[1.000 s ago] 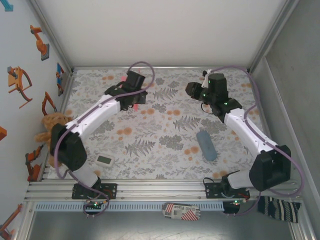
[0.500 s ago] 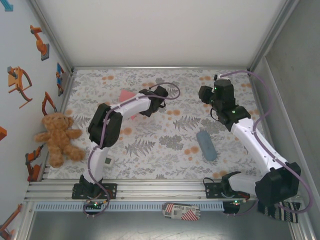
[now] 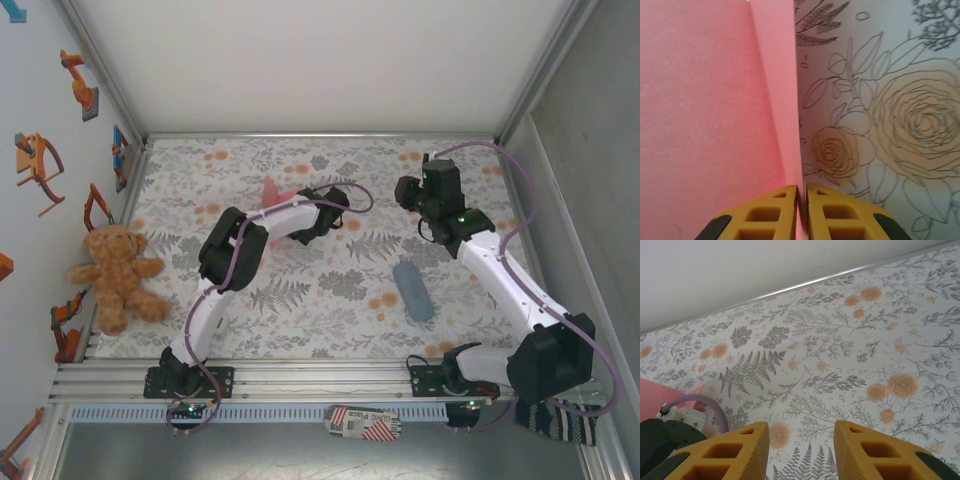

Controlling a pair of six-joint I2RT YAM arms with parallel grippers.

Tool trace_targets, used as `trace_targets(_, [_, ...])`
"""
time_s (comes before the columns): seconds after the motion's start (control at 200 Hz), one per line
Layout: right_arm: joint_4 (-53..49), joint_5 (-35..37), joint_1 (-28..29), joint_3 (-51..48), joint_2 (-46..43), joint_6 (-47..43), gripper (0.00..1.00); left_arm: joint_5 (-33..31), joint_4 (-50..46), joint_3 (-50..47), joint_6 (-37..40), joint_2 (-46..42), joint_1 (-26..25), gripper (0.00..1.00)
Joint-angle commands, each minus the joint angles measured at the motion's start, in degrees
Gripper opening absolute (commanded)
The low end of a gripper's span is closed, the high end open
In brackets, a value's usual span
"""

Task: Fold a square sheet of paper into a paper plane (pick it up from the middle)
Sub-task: Turn over the paper at the center of the table.

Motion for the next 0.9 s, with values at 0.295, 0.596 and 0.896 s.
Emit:
trace_targets(0.295, [-0.14,-2.19,-0.38,1.52,1.39,1.72,0.37,9.3,-2.73,3.59,-4.13,0.69,-1.11,0.26])
trace_targets(0.596, [-0.11,-3.8,-0.37,1.72,2.61,2.16,0.37,26.12,0.75,1.1,-12.39,-5.41,-2.48,0.4])
trace_targets(0.896, [0.41,-4.59,-0.39,1.4,2.89,0.46,0.41,43.47,18.01,-15.76,-23.12,-20.84,-4.0,0.57])
